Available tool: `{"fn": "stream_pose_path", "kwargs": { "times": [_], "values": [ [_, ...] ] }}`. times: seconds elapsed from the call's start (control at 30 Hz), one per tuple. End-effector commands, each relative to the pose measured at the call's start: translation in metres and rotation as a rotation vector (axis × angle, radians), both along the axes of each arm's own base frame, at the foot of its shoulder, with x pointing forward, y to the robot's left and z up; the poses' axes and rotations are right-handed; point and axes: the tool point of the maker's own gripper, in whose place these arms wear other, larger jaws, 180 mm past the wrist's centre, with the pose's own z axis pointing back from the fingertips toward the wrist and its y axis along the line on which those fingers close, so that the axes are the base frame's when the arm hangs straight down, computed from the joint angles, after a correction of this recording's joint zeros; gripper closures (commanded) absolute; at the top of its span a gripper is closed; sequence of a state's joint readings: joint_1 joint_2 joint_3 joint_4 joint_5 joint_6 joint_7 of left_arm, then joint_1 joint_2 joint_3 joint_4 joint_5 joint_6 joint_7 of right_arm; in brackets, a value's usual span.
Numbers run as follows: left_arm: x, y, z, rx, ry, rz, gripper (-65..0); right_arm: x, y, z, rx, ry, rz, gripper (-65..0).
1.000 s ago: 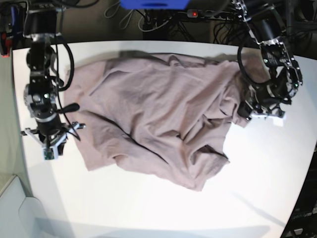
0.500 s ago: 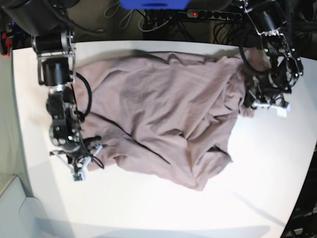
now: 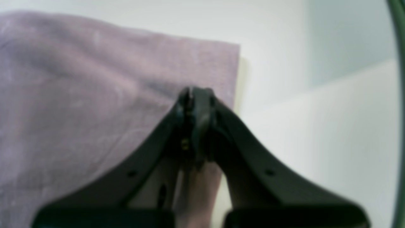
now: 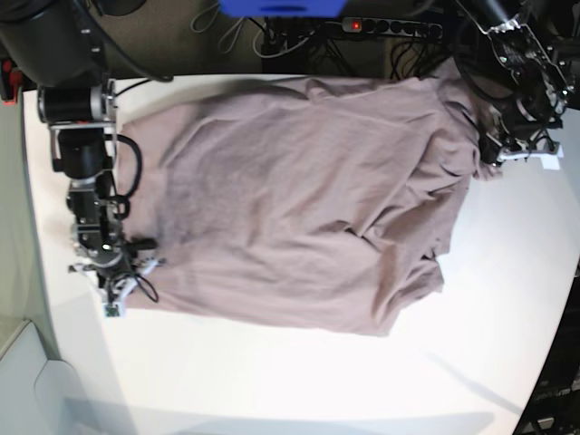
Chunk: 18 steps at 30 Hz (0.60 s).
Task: Layout the t-shirt on the table in an organized manner, then fold the t-shirt properly
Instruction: 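Grasp the shirt's side edges with both grippers, then pull the shirt edges apart with both grippers to smooth it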
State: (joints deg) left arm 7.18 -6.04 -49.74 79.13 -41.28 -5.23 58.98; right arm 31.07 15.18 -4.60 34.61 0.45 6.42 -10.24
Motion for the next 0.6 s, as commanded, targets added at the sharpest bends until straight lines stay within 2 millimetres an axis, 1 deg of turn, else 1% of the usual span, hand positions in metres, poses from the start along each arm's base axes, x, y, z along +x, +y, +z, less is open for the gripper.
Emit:
{"fn": "stream_pose_path", "kwargs": {
  "times": [0.0,0.1,0.17,0.2,0.27,0.33,0.4,0.47,0.5,0.57],
  "values": [
    [-0.024,0.005,-0.014,0.018,0.117,-0.005,0.0,0.004,-0.015,0.009,-0.027,-0.006,-0.021,0.0],
    [-0.027,0.003,-0.013,0.004,0.124,-0.006,0.0,0.003,-0.034,0.016,-0.054,-0.017,-0.037,0.0],
    [-0.025,-0.004,-0.012,-0.046,0.094,0.009,0.0,0.005,-0.043,0.023,-0.067,-0.027,-0.046,0.0],
    [-0.022,-0.005,-0.008,-0.073,0.069,0.02,0.0,0.007,-0.043,0.026,-0.068,-0.036,-0.045,0.0],
    [-0.014,-0.011,0.001,-0.142,0.003,0.035,0.0,0.012,-0.047,0.042,-0.082,-0.078,-0.04,0.0],
    [-0.003,-0.018,0.013,-0.213,-0.076,0.043,0.0,0.011,-0.043,0.051,-0.094,-0.114,-0.021,0.0],
    [0.008,-0.021,0.026,-0.27,-0.154,0.057,0.0,0.012,-0.041,0.07,-0.093,-0.178,-0.019,0.0],
    [0.018,-0.022,0.039,-0.31,-0.219,0.062,0.0,0.002,-0.045,0.083,-0.084,-0.229,-0.043,0.0],
    [0.023,-0.018,0.05,-0.309,-0.256,0.058,0.0,-0.001,-0.041,0.092,-0.076,-0.252,-0.047,0.0],
    [0.039,-0.016,0.071,-0.313,-0.333,0.045,0.0,-0.004,-0.03,0.107,-0.059,-0.289,-0.051,0.0]
  ]
}}
